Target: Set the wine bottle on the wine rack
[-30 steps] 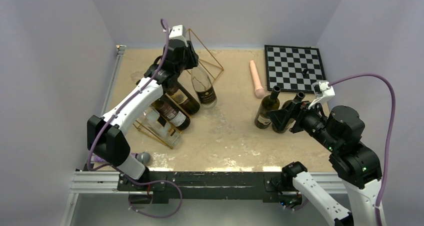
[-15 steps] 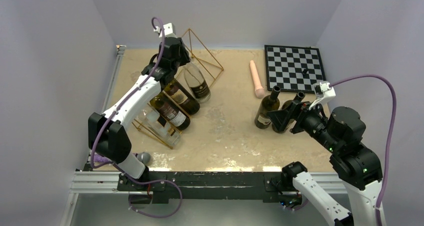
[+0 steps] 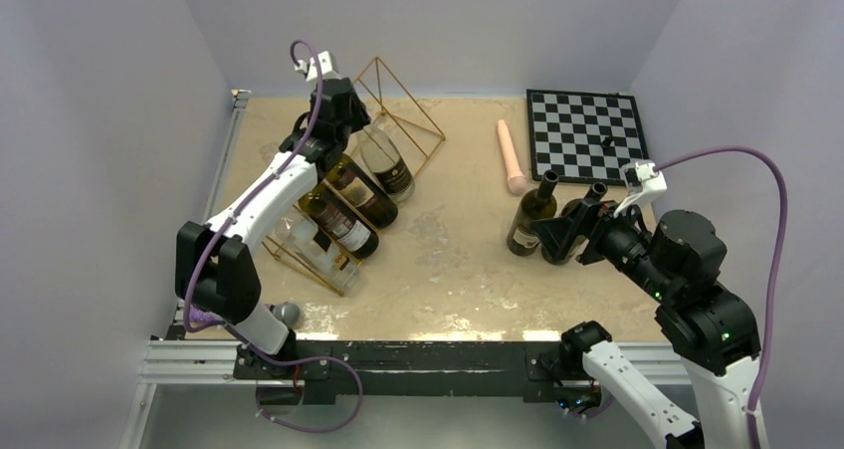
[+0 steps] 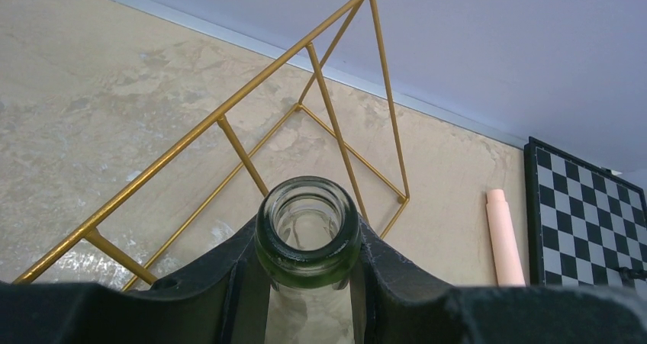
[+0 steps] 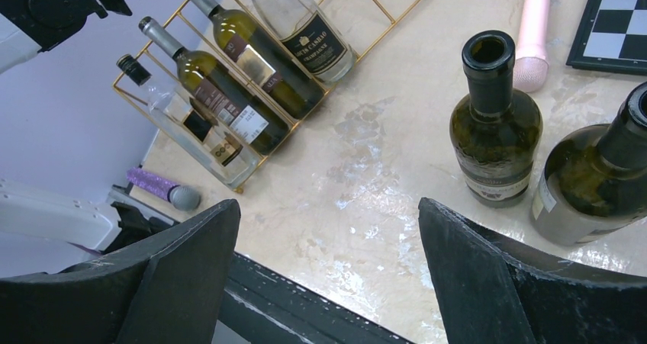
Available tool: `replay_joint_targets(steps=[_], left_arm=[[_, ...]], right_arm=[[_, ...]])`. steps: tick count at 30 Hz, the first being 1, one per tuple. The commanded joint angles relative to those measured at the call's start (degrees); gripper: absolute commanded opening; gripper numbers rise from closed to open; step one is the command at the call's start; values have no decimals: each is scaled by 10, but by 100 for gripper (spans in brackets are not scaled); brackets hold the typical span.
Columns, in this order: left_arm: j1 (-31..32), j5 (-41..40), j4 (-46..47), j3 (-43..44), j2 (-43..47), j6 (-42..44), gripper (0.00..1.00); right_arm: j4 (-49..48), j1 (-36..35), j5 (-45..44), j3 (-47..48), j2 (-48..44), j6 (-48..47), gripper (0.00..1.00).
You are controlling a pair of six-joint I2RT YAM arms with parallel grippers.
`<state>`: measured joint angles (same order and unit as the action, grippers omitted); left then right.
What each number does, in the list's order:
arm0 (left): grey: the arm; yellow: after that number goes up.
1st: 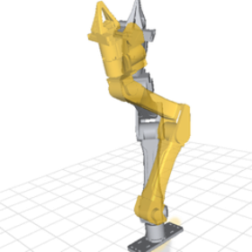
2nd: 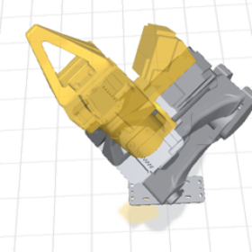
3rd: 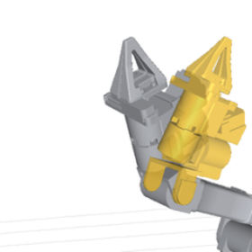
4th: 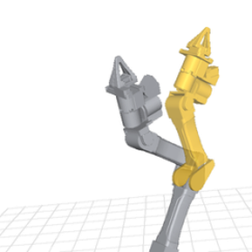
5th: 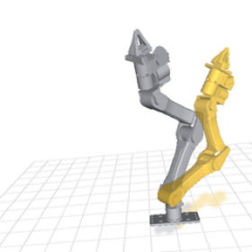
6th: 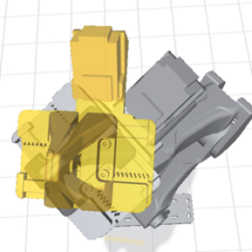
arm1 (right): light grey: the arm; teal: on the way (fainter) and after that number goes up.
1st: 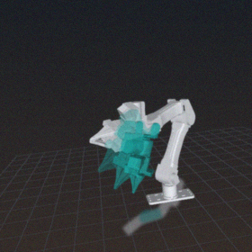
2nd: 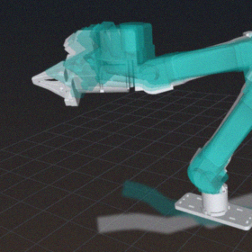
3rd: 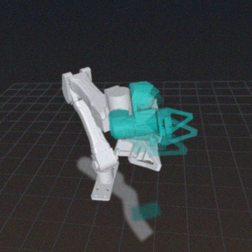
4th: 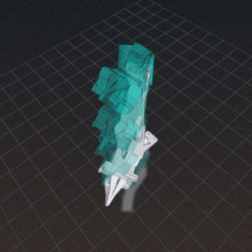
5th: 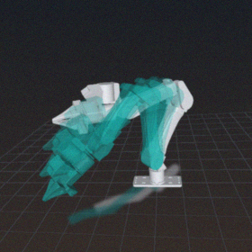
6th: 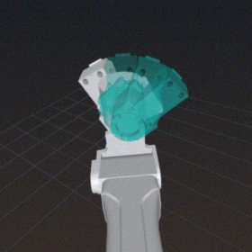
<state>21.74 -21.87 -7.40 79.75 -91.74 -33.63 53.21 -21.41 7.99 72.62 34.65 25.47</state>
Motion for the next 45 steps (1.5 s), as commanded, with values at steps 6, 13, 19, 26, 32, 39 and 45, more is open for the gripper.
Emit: replay_joint_targets(steps=[6, 13, 19, 26, 32, 39, 45], left_arm=[[-14, -5, 122, -11, 15, -66, 0], [-13, -43, 143, -47, 23, -48, 0], [-13, -76, 166, -74, 38, -38, 0], [-13, -102, 172, -70, 42, -19, 0], [-13, -115, 171, -62, 40, -11, 0], [-22, -111, 150, -49, 31, -16, 0], [-24, -107, 126, -47, 22, -30, 31]], right_arm=[[-8, 1, -11, 6, 14, -1, 92], [-11, 2, -10, 1, 13, -1, 92], [-11, 2, -9, 0, 13, -1, 92], [-12, 1, -10, -3, 11, 1, 92], [-11, 2, -10, -3, 10, 1, 92], [-8, 2, -12, -4, 7, 0, 92], [-11, 1, -8, -6, 8, 1, 92]])
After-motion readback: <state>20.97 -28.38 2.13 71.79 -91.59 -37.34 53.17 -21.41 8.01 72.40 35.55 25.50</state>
